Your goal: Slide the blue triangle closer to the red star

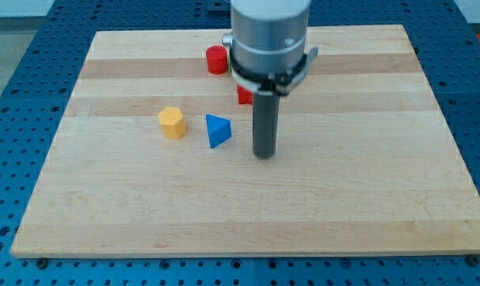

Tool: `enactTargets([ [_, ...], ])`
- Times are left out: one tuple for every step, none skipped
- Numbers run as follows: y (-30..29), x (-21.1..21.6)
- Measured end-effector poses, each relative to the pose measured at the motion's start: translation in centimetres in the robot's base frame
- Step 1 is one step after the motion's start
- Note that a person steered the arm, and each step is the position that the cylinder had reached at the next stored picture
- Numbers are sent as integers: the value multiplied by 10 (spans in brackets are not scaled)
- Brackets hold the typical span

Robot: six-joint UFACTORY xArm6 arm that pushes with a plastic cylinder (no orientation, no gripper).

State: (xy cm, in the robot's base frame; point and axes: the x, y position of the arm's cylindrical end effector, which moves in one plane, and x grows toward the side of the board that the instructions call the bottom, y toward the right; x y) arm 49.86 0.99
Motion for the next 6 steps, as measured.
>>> enactTargets([
  [-51, 11],
  [-96, 6],
  [-106, -14],
  [-83, -37],
  [-48, -54],
  [-21, -70],
])
